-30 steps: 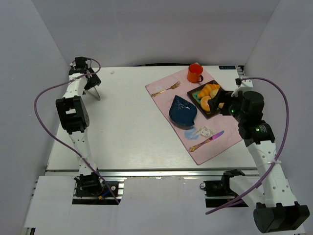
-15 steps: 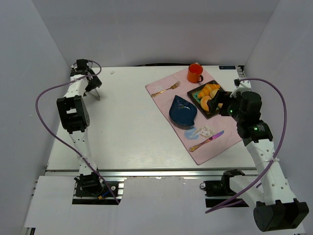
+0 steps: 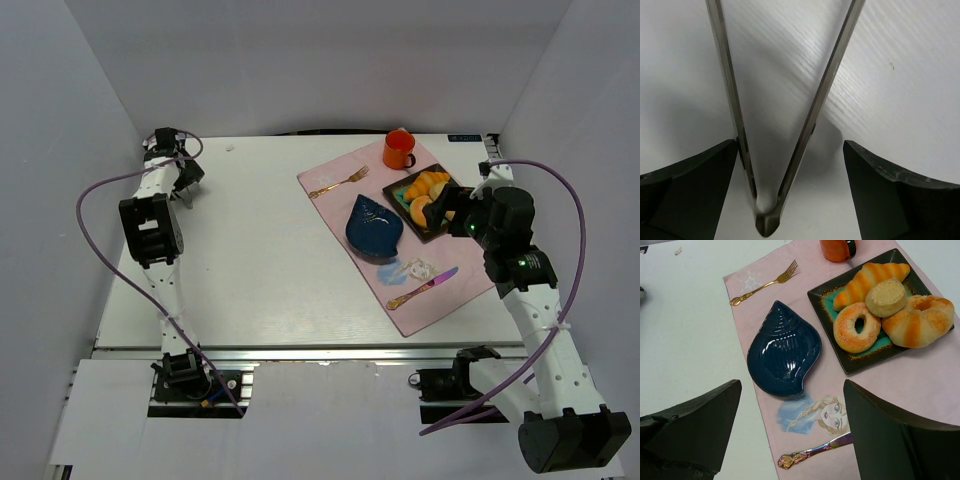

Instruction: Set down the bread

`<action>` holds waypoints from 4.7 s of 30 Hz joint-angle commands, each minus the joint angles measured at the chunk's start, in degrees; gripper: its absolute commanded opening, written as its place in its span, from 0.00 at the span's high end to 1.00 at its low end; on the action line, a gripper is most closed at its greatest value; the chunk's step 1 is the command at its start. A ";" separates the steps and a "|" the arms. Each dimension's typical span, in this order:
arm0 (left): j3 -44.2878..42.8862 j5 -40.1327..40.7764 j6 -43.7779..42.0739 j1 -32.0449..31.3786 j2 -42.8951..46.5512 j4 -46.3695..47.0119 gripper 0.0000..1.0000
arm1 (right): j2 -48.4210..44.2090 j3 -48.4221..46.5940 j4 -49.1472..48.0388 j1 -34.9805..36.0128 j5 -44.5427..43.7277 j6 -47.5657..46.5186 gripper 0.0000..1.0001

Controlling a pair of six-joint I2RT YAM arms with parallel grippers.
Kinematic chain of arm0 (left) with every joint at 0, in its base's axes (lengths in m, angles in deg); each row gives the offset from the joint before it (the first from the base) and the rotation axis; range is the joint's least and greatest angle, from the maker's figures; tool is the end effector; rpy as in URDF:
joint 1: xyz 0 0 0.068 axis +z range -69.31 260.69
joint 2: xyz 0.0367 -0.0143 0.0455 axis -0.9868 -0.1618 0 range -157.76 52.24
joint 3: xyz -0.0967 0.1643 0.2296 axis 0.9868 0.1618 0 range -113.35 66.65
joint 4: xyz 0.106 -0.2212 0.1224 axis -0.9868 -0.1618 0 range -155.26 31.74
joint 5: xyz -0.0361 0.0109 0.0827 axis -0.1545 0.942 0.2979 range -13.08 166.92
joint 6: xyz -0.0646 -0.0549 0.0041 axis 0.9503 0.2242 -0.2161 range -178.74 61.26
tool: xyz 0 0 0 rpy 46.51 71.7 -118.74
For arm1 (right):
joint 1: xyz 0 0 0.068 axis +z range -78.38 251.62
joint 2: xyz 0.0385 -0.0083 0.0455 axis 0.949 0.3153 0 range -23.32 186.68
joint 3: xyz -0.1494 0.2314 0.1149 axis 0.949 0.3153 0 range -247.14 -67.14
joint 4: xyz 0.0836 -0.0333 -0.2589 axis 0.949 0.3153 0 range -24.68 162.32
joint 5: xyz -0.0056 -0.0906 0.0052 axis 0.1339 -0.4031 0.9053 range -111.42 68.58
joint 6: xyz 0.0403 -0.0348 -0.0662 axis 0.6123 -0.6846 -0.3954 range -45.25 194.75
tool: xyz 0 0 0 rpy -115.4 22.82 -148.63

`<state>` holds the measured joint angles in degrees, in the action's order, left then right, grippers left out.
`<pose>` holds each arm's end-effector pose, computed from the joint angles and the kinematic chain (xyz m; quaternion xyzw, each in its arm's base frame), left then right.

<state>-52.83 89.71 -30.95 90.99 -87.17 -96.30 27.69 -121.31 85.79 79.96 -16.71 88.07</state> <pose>0.5695 0.1204 0.1463 -0.3408 0.8929 0.0641 0.2873 0.2303 0.0400 0.3692 0.0107 0.8051 0.1438 0.5754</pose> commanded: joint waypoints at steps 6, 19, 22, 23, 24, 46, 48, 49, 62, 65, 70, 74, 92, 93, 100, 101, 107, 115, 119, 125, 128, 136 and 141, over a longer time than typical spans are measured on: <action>-6.29 2.05 5.08 0.42 -4.11 1.66 0.02 | -0.11 1.26 -3.59 0.10 0.65 1.53 0.11; -7.78 9.35 -2.21 0.42 -6.83 -0.10 0.02 | 0.59 1.96 -4.30 0.10 1.53 1.62 0.11; -7.96 9.70 -3.71 0.42 -7.27 0.51 0.02 | 0.94 1.79 -4.39 0.01 1.79 1.62 0.11; -8.40 9.70 -4.23 0.42 -7.62 0.51 0.03 | 1.03 1.88 -4.47 0.01 1.88 1.79 0.11; -8.49 9.96 -4.58 0.42 -7.89 0.60 0.04 | 1.12 1.96 -4.47 0.01 1.88 1.71 0.11; -6.82 9.79 -7.31 0.68 -7.19 2.27 0.48 | 1.29 2.93 -5.00 0.10 1.35 1.79 0.11; -6.38 10.49 -7.40 0.68 -5.09 1.48 0.48 | 1.20 3.02 -5.09 0.01 1.44 1.88 0.11; -6.29 10.84 -7.57 0.68 -3.08 1.04 0.48 | 1.12 3.02 -5.09 0.10 1.53 1.97 0.11; 1.97 3.82 -11.52 -1.34 21.45 -5.45 0.51 | -3.10 7.24 -6.67 0.27 4.17 4.96 0.11; 3.02 1.36 -13.46 -4.32 26.29 -9.58 0.51 | -3.10 6.98 -5.89 0.36 2.85 4.44 0.11; 8.29 -5.39 -16.63 -12.67 35.34 -10.65 0.51 | -3.98 4.52 -4.65 0.36 0.92 4.43 0.11; 11.28 -12.88 -17.25 -18.12 42.80 -11.52 0.48 | -5.47 2.85 -3.60 0.28 -1.28 4.96 0.11; 33.53 -16.05 -11.09 -48.33 55.23 10.70 0.43 | -14.09 -11.48 10.38 0.27 -29.23 14.36 0.11; 32.83 -15.09 -11.09 -49.75 53.91 11.23 0.44 | -14.52 -11.83 10.47 0.27 -29.84 14.28 0.11; 22.20 -9.02 -12.32 -57.41 40.29 11.85 0.42 | -15.23 -14.46 11.96 0.19 -31.34 13.40 0.11; 21.14 -8.93 -12.32 -57.59 38.10 12.20 0.43 | -15.23 -14.73 12.22 0.27 -31.43 12.96 0.11; 14.38 -9.89 -12.06 -59.17 29.84 13.70 0.44 | -15.67 -15.44 12.40 0.27 -31.78 12.17 0.11; 3.22 -9.46 -12.32 -61.89 18.57 13.96 0.42 | -15.32 -14.39 11.53 0.19 -30.29 11.99 0.11; 0.83 -8.93 -13.02 -62.95 14.62 15.71 0.43 | -15.50 -13.77 10.30 0.27 -30.02 10.94 0.11; 1.35 -5.77 -13.81 -63.92 12.33 19.49 0.43 | -15.32 -12.89 9.59 0.27 -29.76 9.53 0.11; 1.18 -4.36 -14.25 -64.01 11.63 20.11 0.43 | -15.41 -11.92 9.24 0.19 -29.32 9.53 0.11; -0.14 -3.31 -14.78 -64.01 9.86 20.11 0.42 | -15.23 -10.25 8.36 0.27 -28.97 9.44 0.11; -0.92 -3.39 -15.22 -64.01 8.72 20.29 0.41 | -15.23 -9.72 7.83 0.27 -28.53 9.62 0.11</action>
<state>-50.67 85.56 -45.42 27.02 -77.97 -77.48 12.45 -131.30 96.78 80.05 -45.45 98.30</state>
